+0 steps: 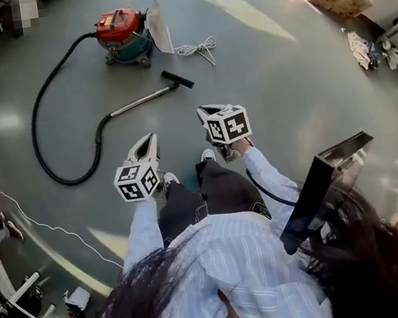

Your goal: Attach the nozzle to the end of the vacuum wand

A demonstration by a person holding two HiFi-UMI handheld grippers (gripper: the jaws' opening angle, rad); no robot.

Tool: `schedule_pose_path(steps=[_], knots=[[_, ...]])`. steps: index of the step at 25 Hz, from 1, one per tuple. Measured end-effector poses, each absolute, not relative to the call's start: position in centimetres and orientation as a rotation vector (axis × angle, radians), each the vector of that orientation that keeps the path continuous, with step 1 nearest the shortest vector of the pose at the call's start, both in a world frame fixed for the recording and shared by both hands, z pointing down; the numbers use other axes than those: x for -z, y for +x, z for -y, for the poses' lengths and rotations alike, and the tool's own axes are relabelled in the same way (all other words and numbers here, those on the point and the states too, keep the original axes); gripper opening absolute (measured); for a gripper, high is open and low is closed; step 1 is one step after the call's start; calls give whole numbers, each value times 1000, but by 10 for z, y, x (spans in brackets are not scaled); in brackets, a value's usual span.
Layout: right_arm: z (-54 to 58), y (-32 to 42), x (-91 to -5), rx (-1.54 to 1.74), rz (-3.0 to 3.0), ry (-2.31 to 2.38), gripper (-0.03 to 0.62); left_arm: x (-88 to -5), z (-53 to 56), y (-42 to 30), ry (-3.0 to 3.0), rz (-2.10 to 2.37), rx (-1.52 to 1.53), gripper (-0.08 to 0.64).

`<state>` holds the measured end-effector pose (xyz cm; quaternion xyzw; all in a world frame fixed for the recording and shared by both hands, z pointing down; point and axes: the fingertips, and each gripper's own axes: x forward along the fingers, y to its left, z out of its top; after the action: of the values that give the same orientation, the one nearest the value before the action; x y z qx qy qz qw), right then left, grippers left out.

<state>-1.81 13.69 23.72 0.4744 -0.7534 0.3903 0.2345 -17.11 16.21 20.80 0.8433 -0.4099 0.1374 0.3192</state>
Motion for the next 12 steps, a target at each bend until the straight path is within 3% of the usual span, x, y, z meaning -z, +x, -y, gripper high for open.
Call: schedule_pose_path(steps=[12], knots=[[-219, -131, -210, -1050, 2082, 1431, 8, -179, -259, -266, 2250, 925, -232, 5]])
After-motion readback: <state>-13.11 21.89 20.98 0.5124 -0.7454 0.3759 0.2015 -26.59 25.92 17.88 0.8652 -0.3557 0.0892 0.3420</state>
